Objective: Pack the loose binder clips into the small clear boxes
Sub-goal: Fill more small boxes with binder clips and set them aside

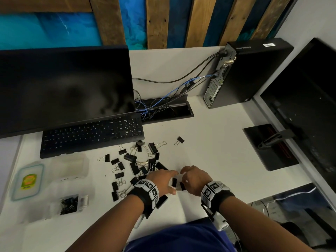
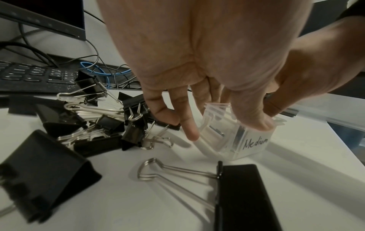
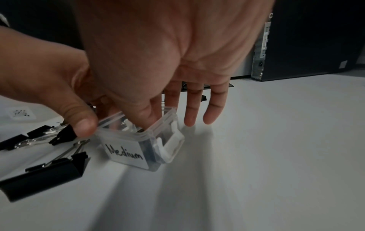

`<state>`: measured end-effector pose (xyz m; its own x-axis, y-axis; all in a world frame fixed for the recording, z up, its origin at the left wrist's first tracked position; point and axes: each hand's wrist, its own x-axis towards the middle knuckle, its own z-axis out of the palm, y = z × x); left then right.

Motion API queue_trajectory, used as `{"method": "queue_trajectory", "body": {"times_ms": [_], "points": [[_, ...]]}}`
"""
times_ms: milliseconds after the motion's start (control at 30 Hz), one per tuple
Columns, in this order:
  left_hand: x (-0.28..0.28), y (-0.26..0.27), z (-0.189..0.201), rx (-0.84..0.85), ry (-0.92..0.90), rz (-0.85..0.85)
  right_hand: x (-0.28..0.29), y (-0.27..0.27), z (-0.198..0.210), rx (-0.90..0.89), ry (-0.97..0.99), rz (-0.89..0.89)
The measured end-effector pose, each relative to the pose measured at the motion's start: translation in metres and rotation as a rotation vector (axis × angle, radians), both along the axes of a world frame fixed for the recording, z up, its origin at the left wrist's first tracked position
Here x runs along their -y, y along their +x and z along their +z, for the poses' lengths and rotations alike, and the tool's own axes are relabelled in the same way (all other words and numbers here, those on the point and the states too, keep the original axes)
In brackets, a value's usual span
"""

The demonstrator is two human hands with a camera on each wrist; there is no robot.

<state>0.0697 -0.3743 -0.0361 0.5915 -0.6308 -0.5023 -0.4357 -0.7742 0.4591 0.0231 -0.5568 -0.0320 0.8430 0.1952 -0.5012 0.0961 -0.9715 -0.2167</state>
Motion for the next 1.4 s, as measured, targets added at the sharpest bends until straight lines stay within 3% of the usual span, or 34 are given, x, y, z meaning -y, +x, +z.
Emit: {"method": "queue_trajectory", "body": {"times_ms": [167,333,533,733,933,1067,1200,1400], "points": [[0.0,0.0,-0.001,0.011,-0.02,0.005,0.003,-0.006,-0.005,0.029,0.264,-0.15],[-0.006,0.0,-0.001,0.014,-0.026,0.001,0.008,-0.006,-0.008,0.039,0.319,-0.289],[-0.02,0.01,0.0,0.019,0.014,0.064,0.026,0.025,-0.004,0.052,0.198,-0.261],[-0.018,0.008,0.0,0.002,0.001,0.204,0.034,0.094,0.01,-0.007,-0.007,-0.056],[-0.014,0.007,-0.002,-0.022,0.029,0.294,0.036,0.152,0.0,-0.014,0.047,-0.095],[-0.012,0.009,0.001,-0.054,0.041,0.306,0.037,0.151,-0.021,-0.04,-0.037,0.061],[-0.013,0.009,0.002,-0.07,0.028,0.317,0.036,0.142,-0.029,-0.002,-0.072,0.108],[-0.016,0.01,0.003,-0.066,0.022,0.278,0.041,0.11,-0.02,-0.019,0.036,-0.105]]}}
